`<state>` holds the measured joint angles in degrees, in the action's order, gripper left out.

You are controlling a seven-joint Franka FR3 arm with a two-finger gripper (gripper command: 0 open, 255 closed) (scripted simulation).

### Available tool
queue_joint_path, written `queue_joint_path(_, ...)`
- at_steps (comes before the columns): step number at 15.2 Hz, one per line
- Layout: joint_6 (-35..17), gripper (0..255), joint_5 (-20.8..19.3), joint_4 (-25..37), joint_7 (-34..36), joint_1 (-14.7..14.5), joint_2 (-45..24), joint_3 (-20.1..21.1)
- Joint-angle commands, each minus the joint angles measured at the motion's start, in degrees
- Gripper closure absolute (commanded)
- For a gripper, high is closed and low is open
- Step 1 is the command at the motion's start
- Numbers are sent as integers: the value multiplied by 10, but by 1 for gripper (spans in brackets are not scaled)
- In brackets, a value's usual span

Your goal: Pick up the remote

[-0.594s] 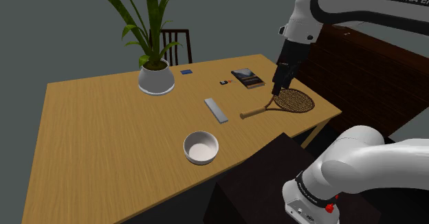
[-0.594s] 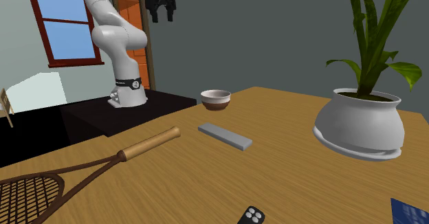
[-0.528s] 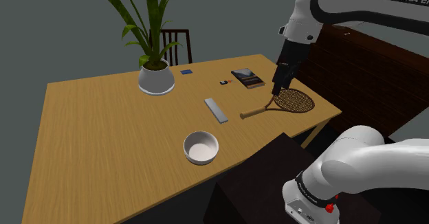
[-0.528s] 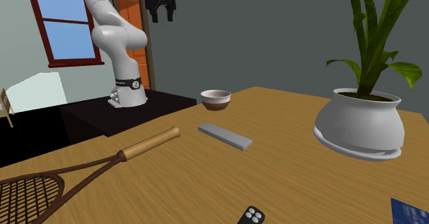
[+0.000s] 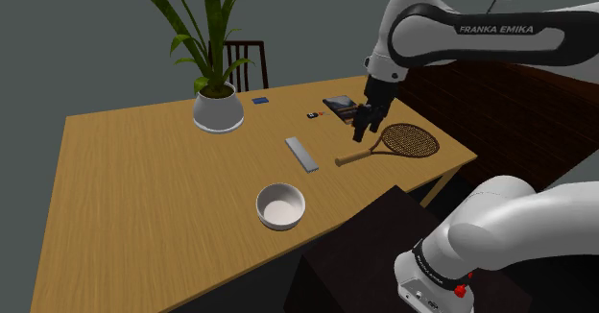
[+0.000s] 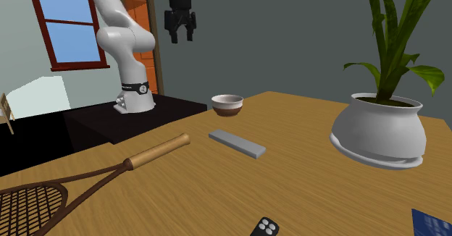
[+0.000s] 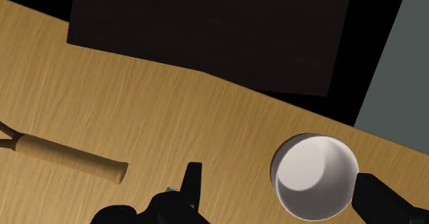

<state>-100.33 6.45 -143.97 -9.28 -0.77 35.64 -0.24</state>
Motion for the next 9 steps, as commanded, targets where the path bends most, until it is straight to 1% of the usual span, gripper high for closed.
queue_joint_path(1, -50, 0, -1, -5, 2, 1, -37, 4)
queue_joint_path(5, -137, 0, -6, -5, 5, 4, -113, 9)
queue_joint_path(9, -219, 0, -12, 8, 11, 8, -197, 13)
